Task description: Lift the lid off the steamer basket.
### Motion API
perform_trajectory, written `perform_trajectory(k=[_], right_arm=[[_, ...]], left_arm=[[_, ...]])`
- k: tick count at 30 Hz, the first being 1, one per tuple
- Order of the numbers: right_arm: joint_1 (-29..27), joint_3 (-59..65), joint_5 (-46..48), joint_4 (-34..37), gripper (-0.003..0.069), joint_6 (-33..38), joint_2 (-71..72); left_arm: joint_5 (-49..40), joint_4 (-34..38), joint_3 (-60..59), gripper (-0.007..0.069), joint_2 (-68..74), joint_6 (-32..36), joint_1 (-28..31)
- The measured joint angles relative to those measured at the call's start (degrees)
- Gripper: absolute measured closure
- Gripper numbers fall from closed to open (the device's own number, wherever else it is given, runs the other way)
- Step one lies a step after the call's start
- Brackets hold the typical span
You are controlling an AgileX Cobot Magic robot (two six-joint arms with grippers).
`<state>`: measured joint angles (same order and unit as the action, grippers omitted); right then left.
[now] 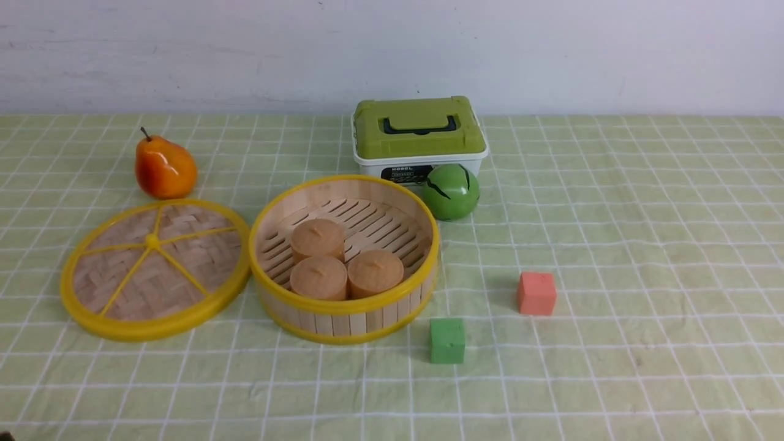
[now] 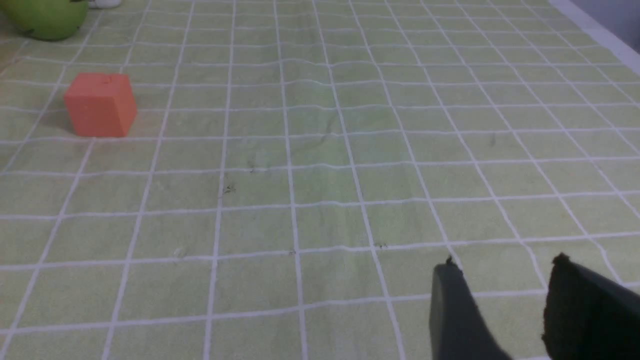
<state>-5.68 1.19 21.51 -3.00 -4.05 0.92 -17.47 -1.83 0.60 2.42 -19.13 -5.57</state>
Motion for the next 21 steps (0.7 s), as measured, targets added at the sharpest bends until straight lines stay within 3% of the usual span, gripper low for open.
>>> perform_trajectory(k=[6, 13, 21], right_arm=[[0.0, 0.0, 0.0, 0.0, 0.0418, 0.0, 0.0], [0.0, 0.0, 0.0, 0.0, 0.0418, 0.0, 0.0], [0.0, 0.0, 0.0, 0.0, 0.0418, 0.0, 0.0]], left_arm=[[-3.7, 1.1, -2.17, 0.0637, -2.99, 1.08, -4.28], [-4.17, 1.83, -2.27, 0.0637, -3.04, 8.42, -4.62], [-4.17, 2.14, -2.27, 0.0637, -3.04, 10.05, -4.62]])
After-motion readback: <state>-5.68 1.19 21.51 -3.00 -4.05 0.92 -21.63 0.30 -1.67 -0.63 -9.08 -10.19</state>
